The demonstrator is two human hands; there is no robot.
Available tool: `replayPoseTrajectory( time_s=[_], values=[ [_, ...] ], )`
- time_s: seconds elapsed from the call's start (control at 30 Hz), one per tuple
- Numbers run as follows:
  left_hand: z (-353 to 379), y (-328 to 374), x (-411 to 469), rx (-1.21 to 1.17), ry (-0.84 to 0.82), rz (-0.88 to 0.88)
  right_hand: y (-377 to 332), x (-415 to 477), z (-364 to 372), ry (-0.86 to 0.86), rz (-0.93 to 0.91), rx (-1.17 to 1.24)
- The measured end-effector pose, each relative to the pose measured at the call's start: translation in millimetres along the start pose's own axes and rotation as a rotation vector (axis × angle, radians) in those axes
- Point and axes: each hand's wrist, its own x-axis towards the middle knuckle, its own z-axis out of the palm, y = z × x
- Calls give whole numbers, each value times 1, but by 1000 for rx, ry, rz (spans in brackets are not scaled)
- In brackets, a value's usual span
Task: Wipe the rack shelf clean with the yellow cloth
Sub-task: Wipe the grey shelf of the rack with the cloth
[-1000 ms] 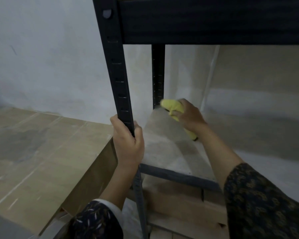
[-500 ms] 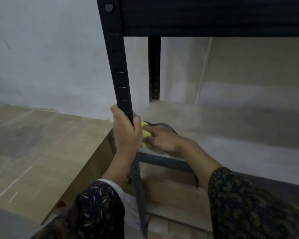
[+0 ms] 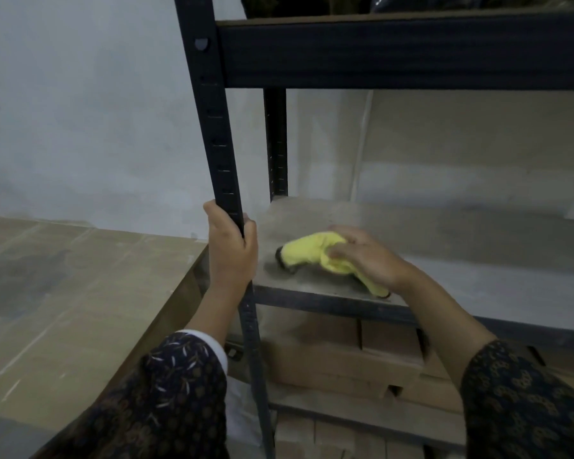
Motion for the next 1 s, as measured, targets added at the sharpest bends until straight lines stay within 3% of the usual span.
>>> replayPoseTrajectory(
  time_s=[0.07, 0.13, 0.2, 0.43, 0.57, 0.67, 0.77, 0.83, 0.93, 1.0],
  values=[
    [0, 1, 0, -1, -2, -7, 11, 11, -9, 184, 36, -172],
    [0, -1, 0, -5, -8, -5, 22, 21, -1, 104, 154, -492],
    [-1, -2, 0, -5, -9, 1, 29, 25, 12, 17, 127, -672],
    [-1, 0, -2, 9, 12, 10, 13, -7, 26, -184, 0, -461],
    [-1, 2, -2, -6, 13, 8, 11, -31, 25, -164, 25, -295],
    [-1, 2, -1, -11, 5, 4, 7, -44, 21, 4, -25, -266],
    [-1, 0, -1, -24, -6, -3, 9, -42, -1, 439, -38, -153],
    [-1, 0, -1, -31, -10, 0, 27, -29, -22, 591, 86, -313],
    [-2, 1, -1, -46, -8, 9, 53, -16, -24, 320, 322, -686],
    [-2, 1, -1, -40, -1, 17, 55, -11, -12, 210, 295, -789]
  ],
)
